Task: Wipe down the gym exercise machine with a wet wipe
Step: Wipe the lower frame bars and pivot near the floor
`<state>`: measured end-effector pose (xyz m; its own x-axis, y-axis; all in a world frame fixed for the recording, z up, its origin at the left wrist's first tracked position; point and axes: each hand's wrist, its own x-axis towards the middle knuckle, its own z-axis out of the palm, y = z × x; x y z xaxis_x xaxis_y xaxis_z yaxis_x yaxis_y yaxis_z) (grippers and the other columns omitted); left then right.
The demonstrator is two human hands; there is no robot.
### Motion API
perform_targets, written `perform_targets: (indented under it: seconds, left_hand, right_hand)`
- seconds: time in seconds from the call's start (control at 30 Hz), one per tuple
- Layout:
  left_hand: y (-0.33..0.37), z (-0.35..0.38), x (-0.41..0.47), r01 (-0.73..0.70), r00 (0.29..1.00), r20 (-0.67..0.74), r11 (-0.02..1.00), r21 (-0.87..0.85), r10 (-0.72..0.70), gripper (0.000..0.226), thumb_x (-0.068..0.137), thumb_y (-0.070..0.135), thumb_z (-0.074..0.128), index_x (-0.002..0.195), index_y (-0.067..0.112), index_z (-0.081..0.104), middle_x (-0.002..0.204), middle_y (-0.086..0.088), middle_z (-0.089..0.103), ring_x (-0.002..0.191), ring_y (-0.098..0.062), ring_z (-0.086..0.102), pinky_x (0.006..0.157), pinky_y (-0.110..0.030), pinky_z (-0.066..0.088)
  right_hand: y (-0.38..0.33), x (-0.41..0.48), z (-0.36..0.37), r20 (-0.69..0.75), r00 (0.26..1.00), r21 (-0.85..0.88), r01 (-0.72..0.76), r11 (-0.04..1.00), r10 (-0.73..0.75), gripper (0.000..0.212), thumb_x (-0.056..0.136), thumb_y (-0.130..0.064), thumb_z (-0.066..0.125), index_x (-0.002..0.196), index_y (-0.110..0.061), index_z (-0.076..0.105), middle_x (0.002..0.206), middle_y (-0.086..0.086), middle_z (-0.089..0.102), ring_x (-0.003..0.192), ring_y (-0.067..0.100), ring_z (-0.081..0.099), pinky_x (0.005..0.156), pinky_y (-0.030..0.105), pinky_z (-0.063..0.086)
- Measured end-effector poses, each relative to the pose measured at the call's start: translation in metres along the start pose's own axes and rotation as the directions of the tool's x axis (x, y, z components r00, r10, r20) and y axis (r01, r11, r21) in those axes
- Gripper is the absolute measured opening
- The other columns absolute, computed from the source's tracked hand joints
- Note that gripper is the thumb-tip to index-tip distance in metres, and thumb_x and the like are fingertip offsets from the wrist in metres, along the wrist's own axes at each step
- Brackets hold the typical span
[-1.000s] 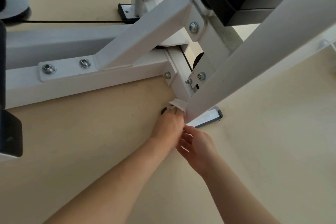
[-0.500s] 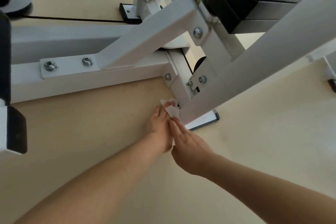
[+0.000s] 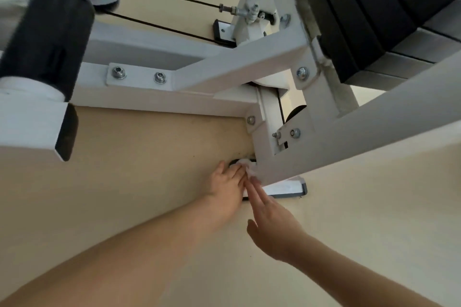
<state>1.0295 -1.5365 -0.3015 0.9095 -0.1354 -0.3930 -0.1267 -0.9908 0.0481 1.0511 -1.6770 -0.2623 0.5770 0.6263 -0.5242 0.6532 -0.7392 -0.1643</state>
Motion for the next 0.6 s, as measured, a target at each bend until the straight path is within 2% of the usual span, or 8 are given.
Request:
perform_targets:
  seconds: [0.13, 0.23, 0.3, 0.33, 0.43, 0.5, 0.53, 0.6]
  left_hand:
    - [0.008, -0.003, 0.012, 0.122, 0.992, -0.011, 0.991, -0.053, -0.123, 0.075, 0.096, 0.037, 0.042, 0.155, 0.013, 0.003, 0.162, -0.007, -0.006, 0.149, -0.023, -0.008, 0.119, -0.043, 0.0]
    - [0.027, 0.008, -0.003, 0.104, 0.994, -0.027, 0.993, -0.064, -0.106, 0.066, 0.1, 0.034, 0.034, 0.154, 0.013, 0.003, 0.162, -0.008, -0.005, 0.149, -0.025, -0.008, 0.118, -0.039, -0.004]
    - [0.037, 0.011, -0.018, 0.051, 0.999, -0.008, 0.992, -0.112, -0.052, 0.063, 0.102, 0.029, 0.031, 0.154, 0.011, 0.0, 0.162, -0.007, -0.007, 0.148, -0.024, -0.011, 0.119, -0.038, -0.005]
    - [0.038, 0.01, -0.024, 0.027, 1.0, -0.001, 0.991, -0.129, -0.028, 0.064, 0.101, 0.026, 0.032, 0.154, 0.011, -0.002, 0.162, -0.006, -0.008, 0.148, -0.022, -0.011, 0.12, -0.038, -0.005]
    - [0.032, 0.006, -0.024, 0.004, 0.997, -0.072, 0.981, -0.195, -0.019, 0.066, 0.098, 0.02, 0.041, 0.154, 0.016, 0.007, 0.163, -0.001, 0.0, 0.149, -0.016, -0.004, 0.12, -0.037, 0.004]
    - [0.029, 0.006, -0.017, 0.008, 0.985, -0.158, 0.939, -0.343, -0.066, 0.058, 0.096, 0.017, 0.044, 0.151, 0.018, 0.025, 0.16, 0.001, 0.018, 0.148, -0.013, 0.011, 0.117, -0.032, 0.016]
    - [0.028, 0.006, -0.014, 0.015, 0.977, -0.185, 0.9, -0.435, -0.106, 0.051, 0.095, 0.015, 0.046, 0.145, 0.018, 0.038, 0.155, 0.001, 0.032, 0.144, -0.013, 0.023, 0.113, -0.03, 0.025]
    - [0.03, 0.005, -0.01, 0.045, 0.957, -0.214, 0.83, -0.556, -0.196, 0.028, 0.089, 0.012, 0.05, 0.113, 0.017, 0.063, 0.125, -0.001, 0.059, 0.122, -0.02, 0.052, 0.092, -0.031, 0.044]
  right_hand:
    - [-0.004, 0.017, 0.023, -0.236, 0.967, 0.199, -0.048, 0.979, 0.095, 0.069, 0.084, -0.008, 0.05, 0.147, -0.014, 0.025, 0.151, -0.001, 0.029, 0.114, 0.028, 0.048, 0.09, 0.036, 0.045]
    - [-0.004, 0.011, 0.035, -0.383, 0.923, 0.216, 0.041, 0.976, 0.046, 0.047, 0.077, -0.004, 0.041, 0.123, -0.011, 0.044, 0.117, 0.009, 0.055, 0.095, 0.03, 0.056, 0.076, 0.038, 0.051]
    - [0.0, 0.002, 0.044, -0.456, 0.889, 0.228, 0.069, 0.971, 0.043, 0.041, 0.069, -0.008, 0.032, 0.108, -0.012, 0.045, 0.092, 0.007, 0.058, 0.078, 0.027, 0.058, 0.063, 0.033, 0.054]
    - [0.002, -0.001, 0.048, -0.488, 0.871, 0.238, 0.074, 0.968, 0.054, 0.041, 0.069, -0.007, 0.033, 0.107, -0.012, 0.046, 0.089, 0.005, 0.058, 0.076, 0.026, 0.059, 0.062, 0.031, 0.054]
    - [0.007, 0.002, 0.052, -0.489, 0.856, 0.411, 0.054, 0.91, 0.17, 0.038, 0.082, 0.0, 0.049, 0.118, -0.012, 0.054, 0.103, 0.002, 0.061, 0.092, 0.023, 0.058, 0.074, 0.029, 0.048]
    - [0.002, 0.006, 0.045, -0.395, 0.858, 0.642, 0.0, 0.766, 0.33, 0.025, 0.092, -0.01, 0.052, 0.112, -0.025, 0.057, 0.099, -0.004, 0.063, 0.091, 0.016, 0.058, 0.074, 0.028, 0.046]
    - [0.0, 0.01, 0.039, -0.352, 0.84, 0.734, -0.025, 0.679, 0.412, 0.019, 0.093, -0.014, 0.053, 0.101, -0.03, 0.058, 0.092, -0.006, 0.065, 0.086, 0.015, 0.06, 0.072, 0.027, 0.047]
    - [-0.003, 0.015, 0.033, -0.268, 0.807, 0.828, -0.086, 0.554, 0.526, 0.018, 0.09, -0.015, 0.055, 0.086, -0.031, 0.06, 0.081, -0.01, 0.066, 0.079, 0.011, 0.061, 0.067, 0.024, 0.047]
